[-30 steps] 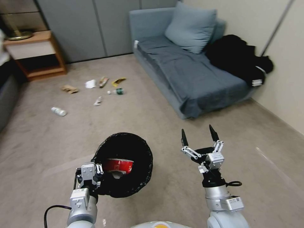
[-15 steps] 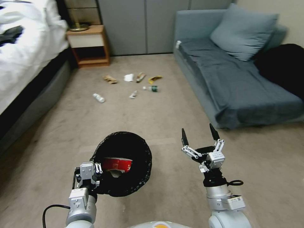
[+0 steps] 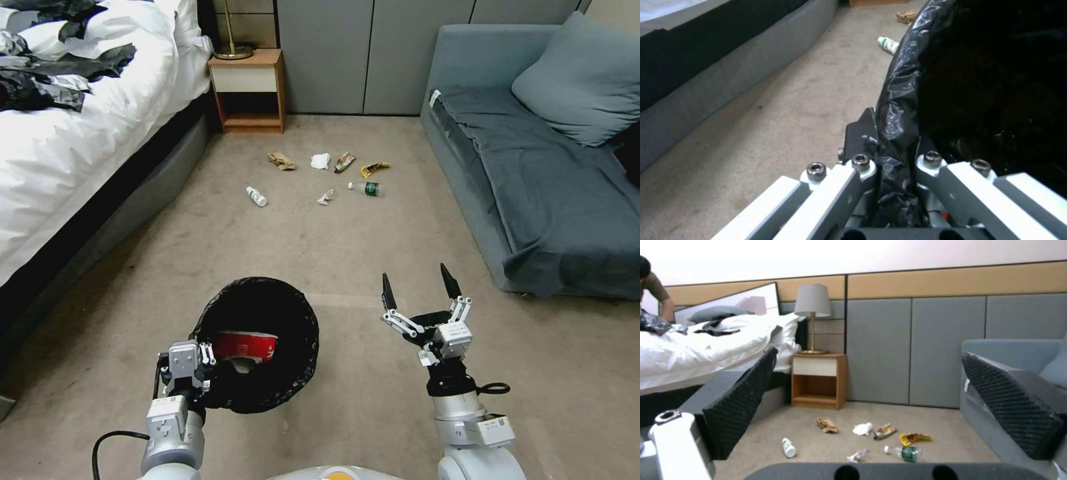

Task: Pick up the trash bin, then pick up the garbage from the floor and place it into the trash bin.

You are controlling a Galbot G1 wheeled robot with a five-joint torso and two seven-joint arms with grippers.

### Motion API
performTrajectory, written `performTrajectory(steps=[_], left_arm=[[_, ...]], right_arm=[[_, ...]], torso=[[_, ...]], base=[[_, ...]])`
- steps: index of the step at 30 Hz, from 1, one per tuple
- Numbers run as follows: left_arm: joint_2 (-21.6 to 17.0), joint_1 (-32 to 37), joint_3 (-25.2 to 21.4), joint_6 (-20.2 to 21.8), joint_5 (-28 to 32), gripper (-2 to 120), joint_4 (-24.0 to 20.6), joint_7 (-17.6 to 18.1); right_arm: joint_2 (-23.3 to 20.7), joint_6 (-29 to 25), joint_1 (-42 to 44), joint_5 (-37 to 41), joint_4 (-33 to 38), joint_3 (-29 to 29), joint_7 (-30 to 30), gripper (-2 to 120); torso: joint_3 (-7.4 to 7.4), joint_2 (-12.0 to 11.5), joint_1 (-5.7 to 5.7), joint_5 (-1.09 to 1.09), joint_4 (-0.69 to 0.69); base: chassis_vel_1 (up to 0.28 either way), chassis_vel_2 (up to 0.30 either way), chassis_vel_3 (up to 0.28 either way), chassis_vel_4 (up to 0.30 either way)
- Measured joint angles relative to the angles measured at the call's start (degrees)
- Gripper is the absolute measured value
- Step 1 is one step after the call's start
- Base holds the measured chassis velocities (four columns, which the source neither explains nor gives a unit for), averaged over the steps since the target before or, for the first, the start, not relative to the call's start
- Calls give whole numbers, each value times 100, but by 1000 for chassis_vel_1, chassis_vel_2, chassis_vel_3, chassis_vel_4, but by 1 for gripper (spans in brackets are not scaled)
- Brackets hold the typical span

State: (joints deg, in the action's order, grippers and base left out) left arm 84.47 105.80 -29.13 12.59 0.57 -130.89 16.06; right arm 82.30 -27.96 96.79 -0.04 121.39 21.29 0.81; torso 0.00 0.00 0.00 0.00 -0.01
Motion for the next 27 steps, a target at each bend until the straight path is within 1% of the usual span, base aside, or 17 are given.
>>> performTrajectory(steps=[14,19,25,27], left_arm=[[-5,22,9,7,-38,3,0,2],[-20,27,9,7,-38,3,0,-9],[-23,7,8,3,-40,3,40,-11],[-23,2,7,2,-40,3,53,-9]], right_arm=[[17,-37,-11,64,-15,33,3,100],[16,-35,-4,71,7,61,7,100],[23,-22,-1,96,21,64,7,100],[26,-22,-7,97,6,61,7,100]], torso=[[0,0,0,0,1],[0,0,0,-1,1],[0,0,0,1,2],[0,0,0,-2,2]], base=[[-9,6,11,-8],[-139,115,130,-127],[-213,213,210,-206],[-262,258,237,-263]])
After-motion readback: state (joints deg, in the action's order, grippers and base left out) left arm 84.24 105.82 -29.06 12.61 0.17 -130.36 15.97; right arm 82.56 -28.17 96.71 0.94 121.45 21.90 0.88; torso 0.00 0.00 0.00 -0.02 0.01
